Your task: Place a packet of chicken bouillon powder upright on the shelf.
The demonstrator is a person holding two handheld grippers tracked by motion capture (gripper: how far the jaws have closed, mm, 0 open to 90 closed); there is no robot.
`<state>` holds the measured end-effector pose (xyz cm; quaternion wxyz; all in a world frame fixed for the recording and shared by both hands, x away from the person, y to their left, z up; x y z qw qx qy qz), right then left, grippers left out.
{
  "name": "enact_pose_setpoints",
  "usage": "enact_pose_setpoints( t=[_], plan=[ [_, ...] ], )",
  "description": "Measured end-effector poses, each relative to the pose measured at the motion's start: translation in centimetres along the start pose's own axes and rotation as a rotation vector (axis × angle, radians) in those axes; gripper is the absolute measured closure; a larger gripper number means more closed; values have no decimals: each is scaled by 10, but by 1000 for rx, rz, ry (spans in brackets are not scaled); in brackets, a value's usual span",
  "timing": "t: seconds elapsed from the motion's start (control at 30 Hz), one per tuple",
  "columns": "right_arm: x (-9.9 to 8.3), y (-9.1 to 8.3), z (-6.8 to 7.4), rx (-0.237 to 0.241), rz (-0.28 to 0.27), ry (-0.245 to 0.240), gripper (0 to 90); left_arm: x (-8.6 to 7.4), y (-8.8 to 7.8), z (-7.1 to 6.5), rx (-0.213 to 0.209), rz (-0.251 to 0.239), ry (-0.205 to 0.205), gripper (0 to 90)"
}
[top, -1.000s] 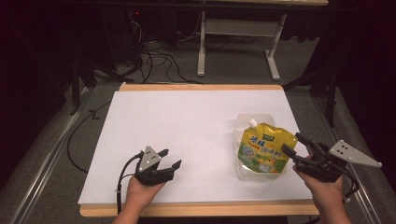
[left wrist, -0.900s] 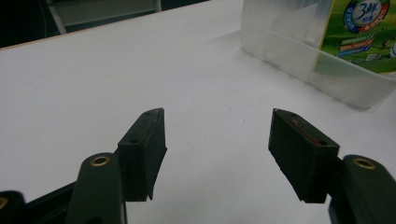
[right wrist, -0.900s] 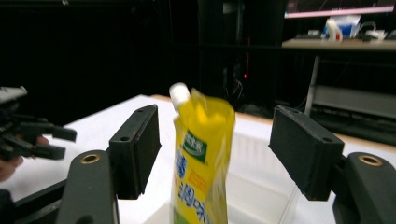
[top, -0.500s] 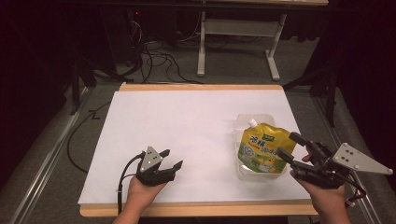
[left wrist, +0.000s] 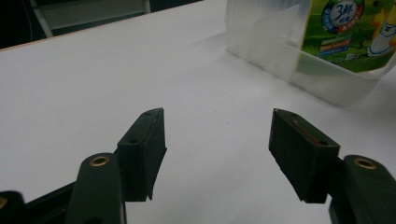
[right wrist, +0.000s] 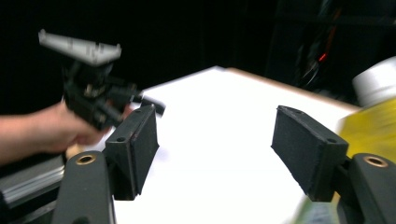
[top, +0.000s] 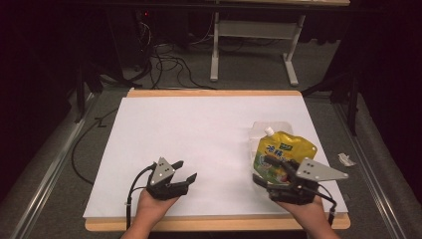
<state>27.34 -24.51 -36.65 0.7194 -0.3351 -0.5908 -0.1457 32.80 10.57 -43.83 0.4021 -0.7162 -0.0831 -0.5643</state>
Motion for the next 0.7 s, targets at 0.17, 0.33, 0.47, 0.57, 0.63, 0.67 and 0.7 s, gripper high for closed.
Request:
enact_pose_setpoints(
  t=[0.17,0.33,0.47,0.57,0.63,0.67,0.7],
  plan=[
    [-29,35,9,19,98,10,290,0,1,-1,-8,1,8,366],
    [-40,46,11,28,140,6,286,0,1,-1,-22,1,8,362],
    [-38,38,7,8,104,11,286,0,3,-1,-32,6,7,357],
    [-41,34,3,2,106,29,287,0,4,-3,-39,1,3,353],
    [-42,32,1,5,99,18,289,0,4,-4,-40,1,6,353],
    [-41,31,2,5,98,23,290,0,4,-5,-41,1,5,353],
    [-41,30,2,6,93,18,291,0,5,-5,-43,4,5,353]
  ],
)
Point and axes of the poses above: each handheld gripper's, and its own axes: y roughly forward along the jaws, x roughly out of its top, z roughly to its left, the point moved 1 cm from there along y, roughly forward along the jaws, and after that the axes turned 3 degrees about z, right-handed, at the moved point
